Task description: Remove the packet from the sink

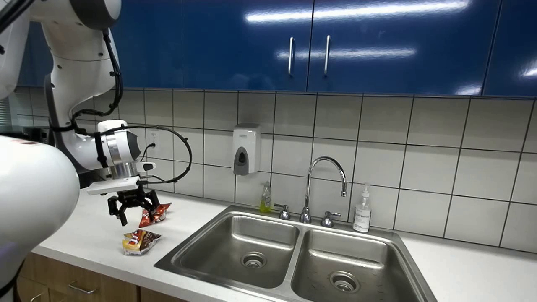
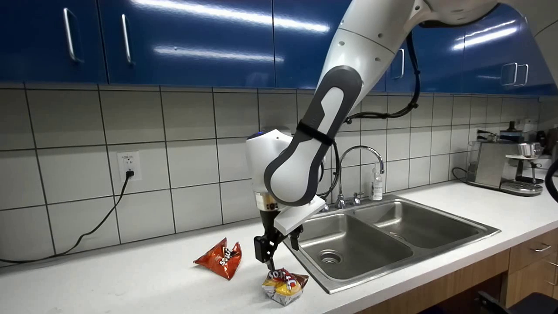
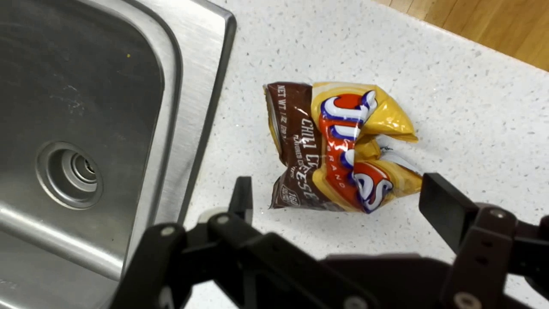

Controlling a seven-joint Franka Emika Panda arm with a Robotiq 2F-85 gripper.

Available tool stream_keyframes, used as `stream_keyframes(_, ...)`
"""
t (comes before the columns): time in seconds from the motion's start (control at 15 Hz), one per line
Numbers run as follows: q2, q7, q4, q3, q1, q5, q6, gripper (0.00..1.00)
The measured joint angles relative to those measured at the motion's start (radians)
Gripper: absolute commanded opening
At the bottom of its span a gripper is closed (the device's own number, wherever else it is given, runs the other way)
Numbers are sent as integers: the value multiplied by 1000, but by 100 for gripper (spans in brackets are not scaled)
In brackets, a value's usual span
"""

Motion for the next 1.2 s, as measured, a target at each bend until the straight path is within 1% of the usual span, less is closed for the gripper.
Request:
stream_keyframes(0.53, -158, -35, -110, 14, -106, 85, -13, 100)
stream_keyframes(0.8, -238, -63, -181, 23, -155, 110, -24, 100)
stream_keyframes(1.2, -372, -83, -300, 37, -206, 120, -34, 100)
